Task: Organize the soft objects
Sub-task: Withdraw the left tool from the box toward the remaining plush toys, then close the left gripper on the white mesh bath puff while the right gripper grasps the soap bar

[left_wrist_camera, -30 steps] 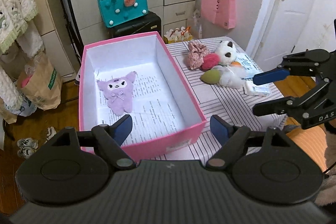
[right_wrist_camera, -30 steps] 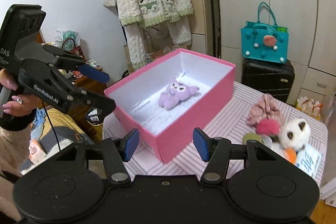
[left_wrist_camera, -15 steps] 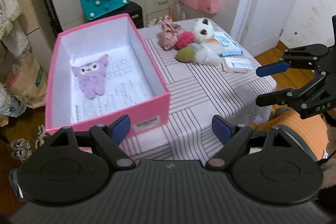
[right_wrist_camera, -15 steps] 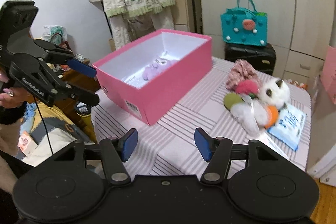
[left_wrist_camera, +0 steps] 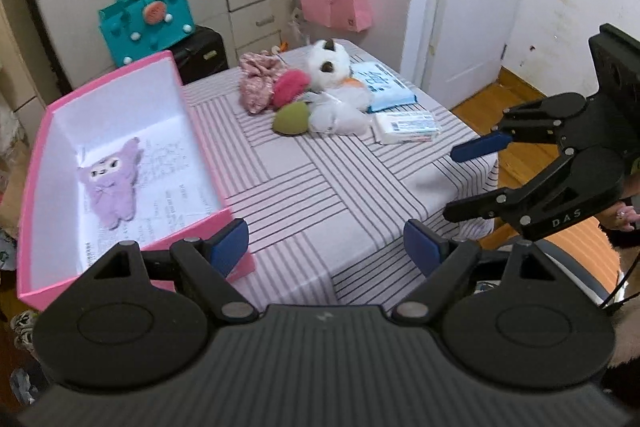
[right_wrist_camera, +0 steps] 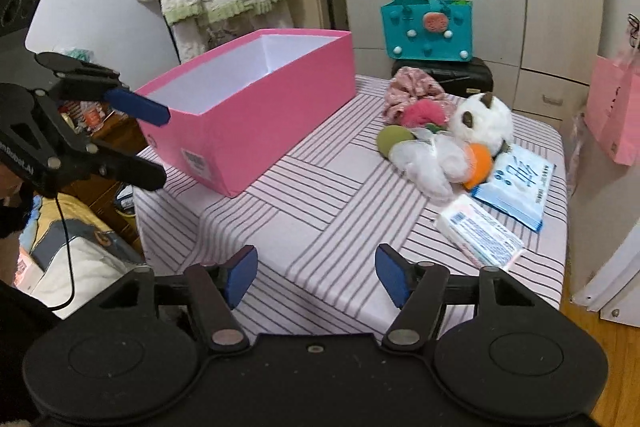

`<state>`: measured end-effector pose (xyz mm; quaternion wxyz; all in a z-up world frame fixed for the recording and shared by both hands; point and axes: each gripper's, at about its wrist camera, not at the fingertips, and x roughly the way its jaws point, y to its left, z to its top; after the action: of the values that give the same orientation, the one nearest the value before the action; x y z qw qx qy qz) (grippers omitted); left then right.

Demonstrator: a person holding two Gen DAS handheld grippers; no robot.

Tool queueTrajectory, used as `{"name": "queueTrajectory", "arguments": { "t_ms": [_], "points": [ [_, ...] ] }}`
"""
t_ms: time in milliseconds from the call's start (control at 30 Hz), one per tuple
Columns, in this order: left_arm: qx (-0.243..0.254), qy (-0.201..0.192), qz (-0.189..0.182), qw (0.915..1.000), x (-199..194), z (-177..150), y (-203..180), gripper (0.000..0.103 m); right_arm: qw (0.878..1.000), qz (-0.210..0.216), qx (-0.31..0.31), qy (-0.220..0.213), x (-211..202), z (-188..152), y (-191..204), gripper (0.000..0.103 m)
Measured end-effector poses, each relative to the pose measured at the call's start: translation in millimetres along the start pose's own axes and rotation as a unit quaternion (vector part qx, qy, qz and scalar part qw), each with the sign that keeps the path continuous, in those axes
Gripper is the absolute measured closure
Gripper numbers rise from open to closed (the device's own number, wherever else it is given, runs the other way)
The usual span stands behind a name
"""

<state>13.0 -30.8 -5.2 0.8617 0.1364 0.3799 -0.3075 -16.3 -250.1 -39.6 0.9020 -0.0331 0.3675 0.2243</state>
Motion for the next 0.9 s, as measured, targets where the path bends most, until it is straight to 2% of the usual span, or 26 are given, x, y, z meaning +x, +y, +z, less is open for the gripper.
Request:
{"name": "queueTrajectory", "arguments": {
  "t_ms": [233, 400, 467, 667, 800, 900],
  "points": [
    [0.004, -0.011, -0.003, 0.9999, 25.8, 14.8, -7.1, 0.019, 0.999, -0.029, 0.010, -0.017, 7.0, -10.4, -23.8, 0.031],
    [-0.003, -0.011, -0.061, 0.9981, 48.3, 34.8, -12.0, 0.019, 0.997, -0.062, 0.026, -0.039, 16.3, -18.0, -45.2, 0.024],
    [0.000, -0.014, -0.067, 0.9977, 58.9, 41.9, -16.8, 0.020, 0.996, -0.079, 0.030, -0.035, 22.9, -21.9, -53.4, 0.024],
    [-0.020, -0.024, -0.067, 0.9973, 94.7, 56.7, -21.0, 0.022, 0.991, -0.124, 0.021, -0.049, 35.3, -30.2, -71.2, 0.019],
    [-0.033, -0.048, -0.041, 0.9975, 114.3, 61.8, -22.9, 0.022, 0.988, -0.140, 0.010, -0.058, 48.6, -34.3, -78.8, 0.018],
    [-0.061, -0.052, -0.044, 0.9959, 132.3, 65.4, -21.2, 0.024, 0.986, -0.160, -0.005, -0.056, 63.1, -33.4, -82.3, 0.018]
  ]
}}
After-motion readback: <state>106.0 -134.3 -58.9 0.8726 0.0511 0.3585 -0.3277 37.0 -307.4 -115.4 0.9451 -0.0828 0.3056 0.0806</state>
